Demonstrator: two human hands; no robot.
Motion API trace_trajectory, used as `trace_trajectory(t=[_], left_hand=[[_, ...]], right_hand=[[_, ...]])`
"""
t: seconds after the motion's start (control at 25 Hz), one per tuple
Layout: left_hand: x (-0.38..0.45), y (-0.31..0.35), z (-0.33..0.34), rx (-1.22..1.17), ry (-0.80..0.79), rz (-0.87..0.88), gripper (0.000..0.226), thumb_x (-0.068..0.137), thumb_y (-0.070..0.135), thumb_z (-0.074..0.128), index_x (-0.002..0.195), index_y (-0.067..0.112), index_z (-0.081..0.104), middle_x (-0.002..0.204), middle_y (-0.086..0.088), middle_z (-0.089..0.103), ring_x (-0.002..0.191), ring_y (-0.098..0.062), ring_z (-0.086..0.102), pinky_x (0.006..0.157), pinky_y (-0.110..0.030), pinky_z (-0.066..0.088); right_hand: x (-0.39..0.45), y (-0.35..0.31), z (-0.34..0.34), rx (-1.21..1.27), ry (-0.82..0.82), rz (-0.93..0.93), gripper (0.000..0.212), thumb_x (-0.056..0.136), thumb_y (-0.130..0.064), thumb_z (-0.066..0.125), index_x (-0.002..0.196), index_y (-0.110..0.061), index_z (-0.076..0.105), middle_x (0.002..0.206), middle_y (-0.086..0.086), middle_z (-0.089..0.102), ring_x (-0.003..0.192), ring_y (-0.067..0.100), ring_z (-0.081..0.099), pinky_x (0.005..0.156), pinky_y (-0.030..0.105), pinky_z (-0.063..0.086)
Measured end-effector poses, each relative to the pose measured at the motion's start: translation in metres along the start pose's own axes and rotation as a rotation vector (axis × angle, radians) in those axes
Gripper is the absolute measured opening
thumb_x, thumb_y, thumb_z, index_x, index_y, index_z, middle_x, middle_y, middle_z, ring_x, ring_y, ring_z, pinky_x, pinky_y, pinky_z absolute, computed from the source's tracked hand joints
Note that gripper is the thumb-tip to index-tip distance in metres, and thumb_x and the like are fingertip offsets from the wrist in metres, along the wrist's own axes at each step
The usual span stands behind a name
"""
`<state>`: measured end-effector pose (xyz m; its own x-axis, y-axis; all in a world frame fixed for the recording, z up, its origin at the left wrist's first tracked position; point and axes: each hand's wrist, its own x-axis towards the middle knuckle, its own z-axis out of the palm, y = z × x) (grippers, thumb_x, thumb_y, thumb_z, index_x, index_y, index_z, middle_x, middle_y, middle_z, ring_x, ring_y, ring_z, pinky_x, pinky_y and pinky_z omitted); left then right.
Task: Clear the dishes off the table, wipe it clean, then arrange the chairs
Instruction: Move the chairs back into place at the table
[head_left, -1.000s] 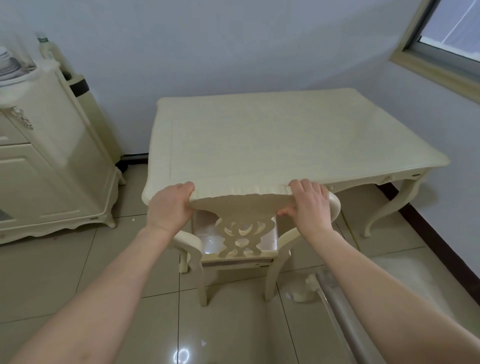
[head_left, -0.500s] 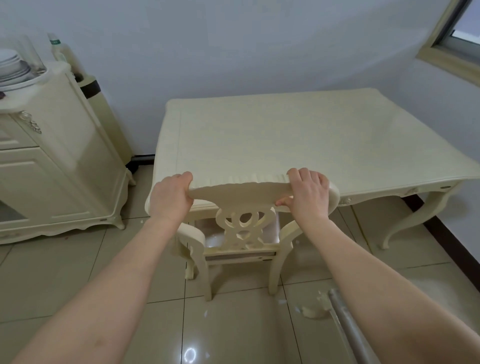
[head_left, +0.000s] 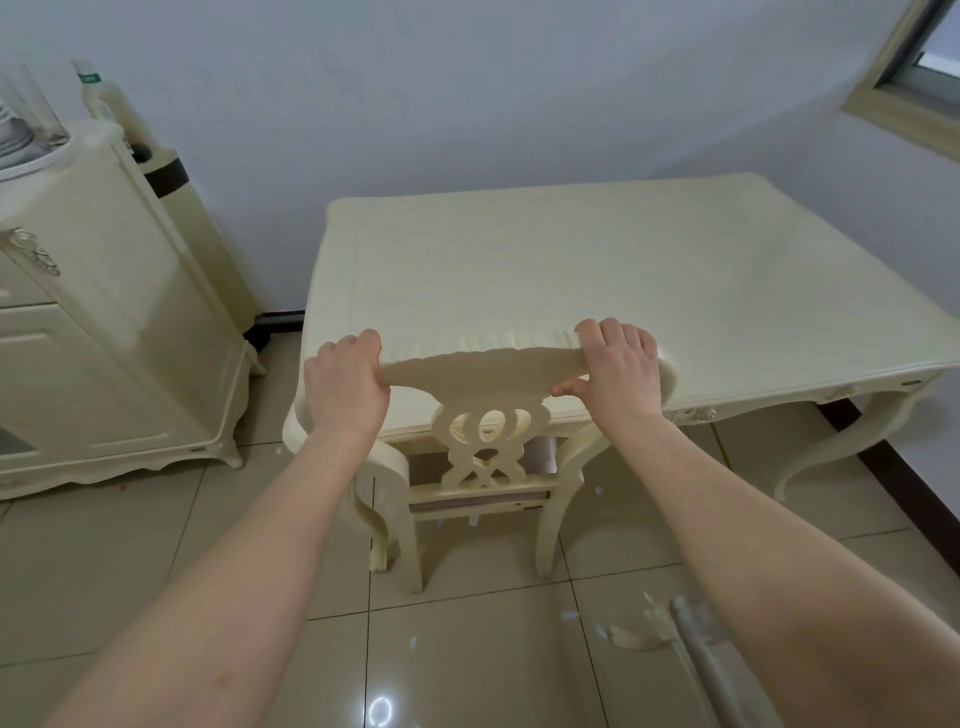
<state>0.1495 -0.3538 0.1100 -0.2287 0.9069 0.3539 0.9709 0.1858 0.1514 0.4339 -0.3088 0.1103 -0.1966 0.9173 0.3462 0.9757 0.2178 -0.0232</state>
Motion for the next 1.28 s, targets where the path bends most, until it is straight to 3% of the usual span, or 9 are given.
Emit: trace_trajectory(t=[0.16,0.32,0.4,0.56,0.76,0.96,1.12,1.28], left_hand=[[-0.006,0.011,-0.016,-0.027,-0.107,-0.003,0.032,0.07,0.01,0.061,0.101,0.014,0.052,0.086,-0.006,0.056,0.08,-0.029,0.048,0.071,-0.037,0.037],[-0.025,0.061,-0.03,-0.126,-0.056,0.304,0.05,0.071,0.025,0.066,0.118,0.018,0.049,0.109,-0.006,0.055,0.105,-0.03,0.049,0.096,-0.042,0.036],[-0.036,0.103,-0.036,-0.237,-0.01,0.375,0.051,0.076,0.021,0.062,0.124,0.017,0.047,0.117,-0.008,0.054,0.113,-0.031,0.046,0.101,-0.043,0.034],[-0.079,0.2,-0.041,-0.281,-0.071,0.478,0.044,0.083,0.02,0.057,0.126,0.02,0.046,0.119,-0.004,0.056,0.115,-0.028,0.046,0.1,-0.04,0.034],[-0.18,0.319,-0.043,-0.254,-0.269,0.585,0.038,0.082,0.021,0.054,0.12,0.023,0.051,0.116,-0.001,0.059,0.111,-0.027,0.049,0.098,-0.041,0.034],[-0.291,0.438,-0.063,-0.259,-0.465,0.734,0.026,0.085,0.029,0.053,0.111,0.028,0.058,0.11,-0.001,0.061,0.11,-0.029,0.051,0.1,-0.044,0.032],[-0.348,0.493,-0.091,-0.314,-0.562,0.889,0.023,0.089,0.03,0.048,0.109,0.027,0.059,0.109,0.0,0.061,0.11,-0.027,0.05,0.103,-0.045,0.031],[-0.39,0.511,-0.117,-0.408,-0.619,1.032,0.023,0.093,0.036,0.045,0.103,0.025,0.062,0.103,0.002,0.064,0.105,-0.026,0.051,0.098,-0.044,0.032]], right_hand=[[-0.002,-0.001,-0.002,0.001,-0.055,0.028,0.069,0.063,-0.051,0.079,0.109,-0.01,0.048,0.101,0.007,0.054,0.101,0.03,0.05,0.106,0.04,0.03],[-0.014,0.001,-0.022,0.16,-0.123,-0.001,0.059,0.084,-0.038,0.066,0.132,-0.014,0.041,0.133,0.007,0.046,0.129,0.026,0.037,0.117,0.042,0.016],[-0.037,0.019,-0.039,0.336,-0.187,0.016,0.054,0.091,-0.029,0.059,0.14,-0.018,0.037,0.144,0.004,0.038,0.134,0.024,0.033,0.114,0.04,0.025],[-0.114,0.102,-0.077,0.339,-0.262,0.102,0.034,0.094,-0.024,0.051,0.128,-0.019,0.056,0.126,0.005,0.059,0.118,0.025,0.053,0.097,0.037,0.042],[-0.214,0.225,-0.15,0.252,-0.317,0.295,0.033,0.093,-0.024,0.054,0.125,-0.018,0.059,0.118,0.003,0.065,0.113,0.023,0.057,0.095,0.032,0.042],[-0.328,0.334,-0.215,0.149,-0.495,0.482,0.034,0.093,-0.024,0.054,0.126,-0.018,0.057,0.112,0.001,0.063,0.11,0.022,0.056,0.089,0.027,0.039],[-0.405,0.369,-0.251,0.159,-0.493,0.696,0.034,0.093,-0.024,0.054,0.126,-0.018,0.057,0.116,0.003,0.063,0.112,0.022,0.055,0.095,0.03,0.041],[-0.462,0.364,-0.283,0.184,-0.397,0.876,0.032,0.092,-0.024,0.058,0.123,-0.019,0.06,0.111,0.003,0.066,0.106,0.02,0.057,0.085,0.023,0.04]])
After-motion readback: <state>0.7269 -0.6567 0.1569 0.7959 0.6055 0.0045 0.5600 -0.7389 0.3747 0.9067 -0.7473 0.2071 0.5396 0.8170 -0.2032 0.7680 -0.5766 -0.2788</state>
